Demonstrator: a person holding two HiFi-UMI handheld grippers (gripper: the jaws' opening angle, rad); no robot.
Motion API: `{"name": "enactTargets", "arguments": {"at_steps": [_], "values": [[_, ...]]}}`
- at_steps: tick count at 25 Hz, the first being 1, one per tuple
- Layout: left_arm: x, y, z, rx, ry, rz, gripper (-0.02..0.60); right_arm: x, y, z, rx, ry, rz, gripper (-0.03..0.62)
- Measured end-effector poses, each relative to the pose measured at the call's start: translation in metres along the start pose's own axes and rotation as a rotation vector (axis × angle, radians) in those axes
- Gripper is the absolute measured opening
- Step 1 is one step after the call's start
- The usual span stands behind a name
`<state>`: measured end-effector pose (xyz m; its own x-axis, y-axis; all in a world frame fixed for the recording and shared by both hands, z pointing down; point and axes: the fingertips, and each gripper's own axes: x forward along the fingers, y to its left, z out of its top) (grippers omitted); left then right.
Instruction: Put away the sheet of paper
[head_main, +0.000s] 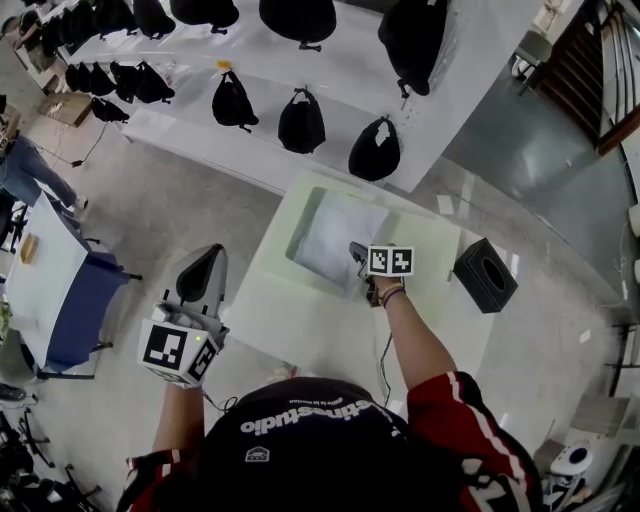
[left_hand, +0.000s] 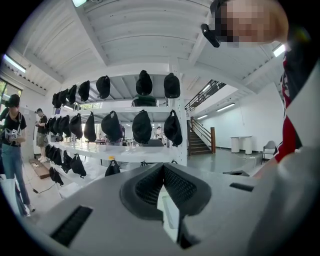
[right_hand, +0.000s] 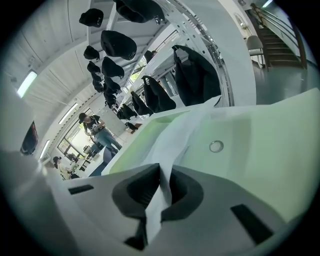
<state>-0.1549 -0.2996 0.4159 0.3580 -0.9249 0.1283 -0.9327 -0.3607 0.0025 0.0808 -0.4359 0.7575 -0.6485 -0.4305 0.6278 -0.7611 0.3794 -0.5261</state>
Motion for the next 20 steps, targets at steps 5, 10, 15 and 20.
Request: {"name": "enactTargets", "arguments": {"at_steps": [5, 10, 15, 20], "values": [[-0.003, 0.007, -0.003, -0.003, 0.010, 0.021, 0.003, 0.016, 0.007, 0.005, 0.007, 0.007, 0.008, 0.003], [-0.008, 0.013, -0.005, -0.003, 0.015, 0.038, 0.003, 0.028, 0.011, 0.006, -0.002, 0.021, 0.003, 0.003], [-0.014, 0.017, -0.007, -0.005, 0.024, 0.055, 0.003, 0.037, 0.012, 0.003, 0.010, 0.029, 0.001, 0.003], [-0.017, 0.023, -0.009, -0.004, 0.031, 0.068, 0.003, 0.044, 0.006, -0.003, 0.038, 0.034, -0.023, 0.003]]}}
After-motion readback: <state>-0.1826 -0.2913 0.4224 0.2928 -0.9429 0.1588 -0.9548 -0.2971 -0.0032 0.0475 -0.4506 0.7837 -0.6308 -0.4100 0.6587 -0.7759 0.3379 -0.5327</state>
